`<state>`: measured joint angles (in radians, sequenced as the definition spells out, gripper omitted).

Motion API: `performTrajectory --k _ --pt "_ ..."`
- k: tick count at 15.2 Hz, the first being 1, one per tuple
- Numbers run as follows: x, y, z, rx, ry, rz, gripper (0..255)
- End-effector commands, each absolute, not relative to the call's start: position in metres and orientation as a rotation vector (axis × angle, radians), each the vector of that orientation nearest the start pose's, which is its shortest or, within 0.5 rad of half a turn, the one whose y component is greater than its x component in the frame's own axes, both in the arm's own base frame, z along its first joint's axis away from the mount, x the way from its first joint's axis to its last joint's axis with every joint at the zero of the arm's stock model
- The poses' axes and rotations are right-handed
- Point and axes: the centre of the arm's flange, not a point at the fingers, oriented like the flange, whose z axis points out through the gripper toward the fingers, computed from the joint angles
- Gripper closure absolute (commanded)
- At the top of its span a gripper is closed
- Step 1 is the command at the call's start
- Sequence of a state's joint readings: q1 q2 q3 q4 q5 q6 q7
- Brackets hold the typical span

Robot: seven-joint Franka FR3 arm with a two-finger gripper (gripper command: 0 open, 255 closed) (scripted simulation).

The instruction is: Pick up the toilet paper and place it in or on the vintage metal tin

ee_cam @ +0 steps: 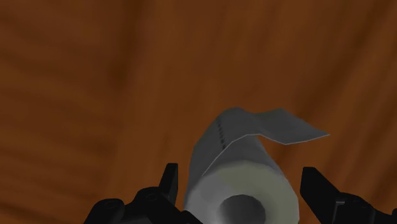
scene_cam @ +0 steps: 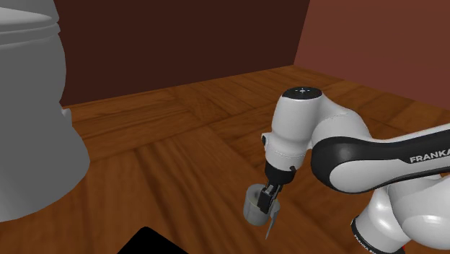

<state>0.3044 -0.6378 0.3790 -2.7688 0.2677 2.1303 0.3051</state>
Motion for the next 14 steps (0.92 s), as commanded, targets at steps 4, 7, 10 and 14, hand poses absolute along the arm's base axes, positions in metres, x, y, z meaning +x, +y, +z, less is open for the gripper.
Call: performTrajectory --k 4,7,10,14 --pt "0.262 0.215 0.354 -3.136 -0.255 0.028 0" --pt "0.262 0.215 0.346 -3.136 -0.255 0.028 0" --pt "0.262 0.215 0.346 -3.136 -0.255 0.028 0" --pt "0.262 0.215 0.346 -3.136 -0.255 0.028 255"
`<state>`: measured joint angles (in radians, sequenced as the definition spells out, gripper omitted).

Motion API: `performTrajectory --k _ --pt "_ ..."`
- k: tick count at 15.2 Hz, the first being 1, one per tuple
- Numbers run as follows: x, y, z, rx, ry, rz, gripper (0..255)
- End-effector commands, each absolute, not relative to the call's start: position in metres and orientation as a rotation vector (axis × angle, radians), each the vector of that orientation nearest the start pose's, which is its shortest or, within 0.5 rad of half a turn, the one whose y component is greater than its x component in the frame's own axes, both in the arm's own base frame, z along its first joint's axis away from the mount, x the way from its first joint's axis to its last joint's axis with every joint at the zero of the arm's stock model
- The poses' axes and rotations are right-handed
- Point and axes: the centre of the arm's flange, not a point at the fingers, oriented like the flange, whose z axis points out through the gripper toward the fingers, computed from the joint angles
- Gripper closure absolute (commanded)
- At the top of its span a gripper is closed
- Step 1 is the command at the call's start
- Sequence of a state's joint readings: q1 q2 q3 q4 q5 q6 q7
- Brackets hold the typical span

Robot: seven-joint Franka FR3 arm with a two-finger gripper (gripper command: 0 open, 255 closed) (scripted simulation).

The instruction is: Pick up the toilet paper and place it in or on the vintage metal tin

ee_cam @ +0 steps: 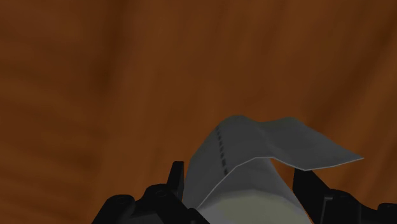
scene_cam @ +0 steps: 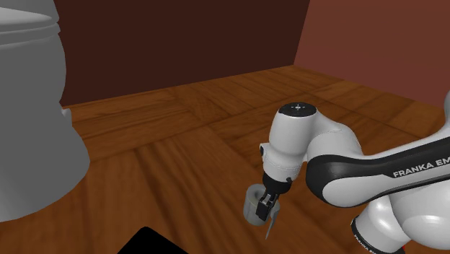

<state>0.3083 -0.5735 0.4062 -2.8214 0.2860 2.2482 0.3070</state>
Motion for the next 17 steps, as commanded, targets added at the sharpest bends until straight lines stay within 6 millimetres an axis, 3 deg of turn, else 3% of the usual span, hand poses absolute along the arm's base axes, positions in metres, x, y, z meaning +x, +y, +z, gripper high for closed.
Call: performTrajectory --k 1,9,17 --pt "0.262 0.215 0.346 -3.136 -0.255 0.028 255" --pt "0.262 0.215 0.346 -3.136 -0.255 0.028 255" --pt "0.262 0.215 0.388 -3.136 -0.255 0.028 255"
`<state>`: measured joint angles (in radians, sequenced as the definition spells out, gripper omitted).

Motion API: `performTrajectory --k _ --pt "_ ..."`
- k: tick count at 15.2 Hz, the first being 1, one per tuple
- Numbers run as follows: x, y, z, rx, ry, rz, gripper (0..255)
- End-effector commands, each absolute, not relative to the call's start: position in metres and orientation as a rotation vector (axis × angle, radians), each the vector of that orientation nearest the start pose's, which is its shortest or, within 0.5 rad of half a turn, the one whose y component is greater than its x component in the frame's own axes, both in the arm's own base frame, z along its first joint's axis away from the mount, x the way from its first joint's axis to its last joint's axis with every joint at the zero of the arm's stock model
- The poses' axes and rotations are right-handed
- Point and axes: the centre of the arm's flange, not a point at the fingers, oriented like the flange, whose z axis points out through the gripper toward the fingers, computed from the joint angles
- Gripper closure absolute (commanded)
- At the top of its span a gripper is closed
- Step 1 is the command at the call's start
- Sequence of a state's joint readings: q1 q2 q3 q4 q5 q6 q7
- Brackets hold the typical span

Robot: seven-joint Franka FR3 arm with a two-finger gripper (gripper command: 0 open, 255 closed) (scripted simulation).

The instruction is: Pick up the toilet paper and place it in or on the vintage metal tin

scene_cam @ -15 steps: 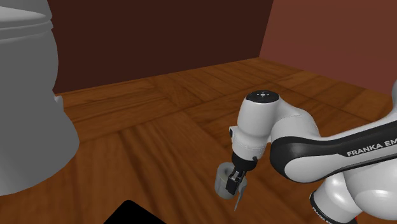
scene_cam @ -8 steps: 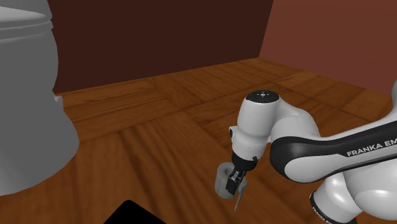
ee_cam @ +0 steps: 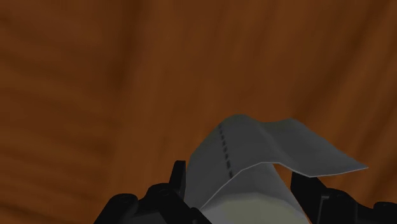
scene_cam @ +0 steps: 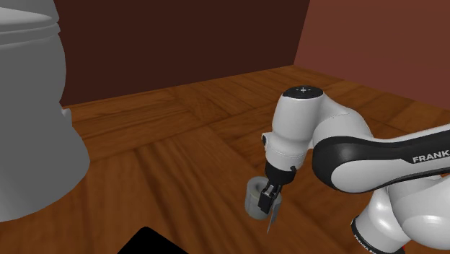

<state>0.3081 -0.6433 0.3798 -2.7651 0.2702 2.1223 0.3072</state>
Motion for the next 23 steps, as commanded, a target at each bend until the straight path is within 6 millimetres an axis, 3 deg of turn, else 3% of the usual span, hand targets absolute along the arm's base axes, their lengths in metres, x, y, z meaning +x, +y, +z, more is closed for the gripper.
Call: performTrajectory --k 1,23 --pt "0.262 0.215 0.393 -3.136 -0.255 0.028 255" --pt "0.262 0.215 0.509 -3.136 -0.255 0.028 255"
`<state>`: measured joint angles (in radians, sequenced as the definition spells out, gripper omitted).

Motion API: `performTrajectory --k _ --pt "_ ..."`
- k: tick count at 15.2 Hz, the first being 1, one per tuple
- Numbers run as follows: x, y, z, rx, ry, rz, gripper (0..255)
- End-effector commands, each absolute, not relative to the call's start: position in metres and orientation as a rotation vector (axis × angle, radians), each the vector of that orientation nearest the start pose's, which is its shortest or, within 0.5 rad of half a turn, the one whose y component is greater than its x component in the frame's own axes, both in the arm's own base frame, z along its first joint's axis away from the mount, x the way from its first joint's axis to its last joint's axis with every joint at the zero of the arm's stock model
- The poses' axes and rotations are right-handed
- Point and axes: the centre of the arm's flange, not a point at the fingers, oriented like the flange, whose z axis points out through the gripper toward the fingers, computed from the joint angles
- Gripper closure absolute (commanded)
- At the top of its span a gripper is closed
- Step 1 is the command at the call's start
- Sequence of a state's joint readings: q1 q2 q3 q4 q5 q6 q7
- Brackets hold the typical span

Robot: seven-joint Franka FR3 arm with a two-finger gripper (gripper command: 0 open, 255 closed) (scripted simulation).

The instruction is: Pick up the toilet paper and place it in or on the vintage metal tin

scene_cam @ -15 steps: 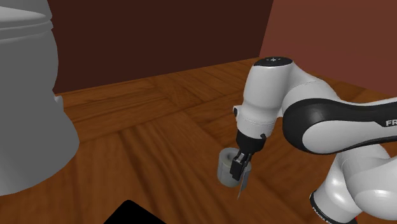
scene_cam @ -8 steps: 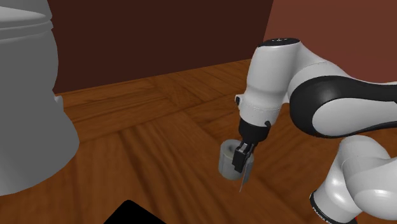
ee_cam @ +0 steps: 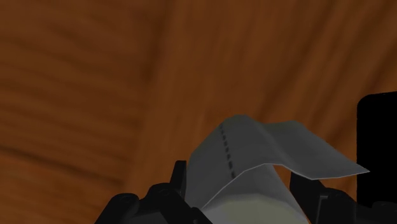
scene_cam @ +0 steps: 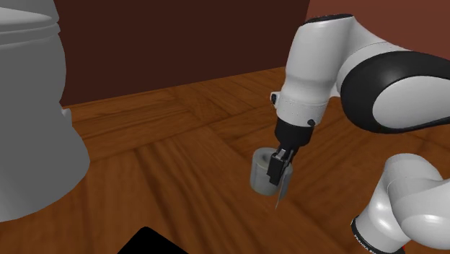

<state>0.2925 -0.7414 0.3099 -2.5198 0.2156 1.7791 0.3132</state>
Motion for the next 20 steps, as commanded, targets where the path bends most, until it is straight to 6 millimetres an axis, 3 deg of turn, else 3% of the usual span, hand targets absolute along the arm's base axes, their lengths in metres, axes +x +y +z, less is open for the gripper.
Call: performTrajectory --k 1,2,20 --pt "0.262 0.215 0.515 -3.136 -0.255 0.028 255" --pt "0.262 0.215 0.519 -3.136 -0.255 0.028 255" --pt "0.273 0.452 0.534 -3.136 -0.255 0.028 255"
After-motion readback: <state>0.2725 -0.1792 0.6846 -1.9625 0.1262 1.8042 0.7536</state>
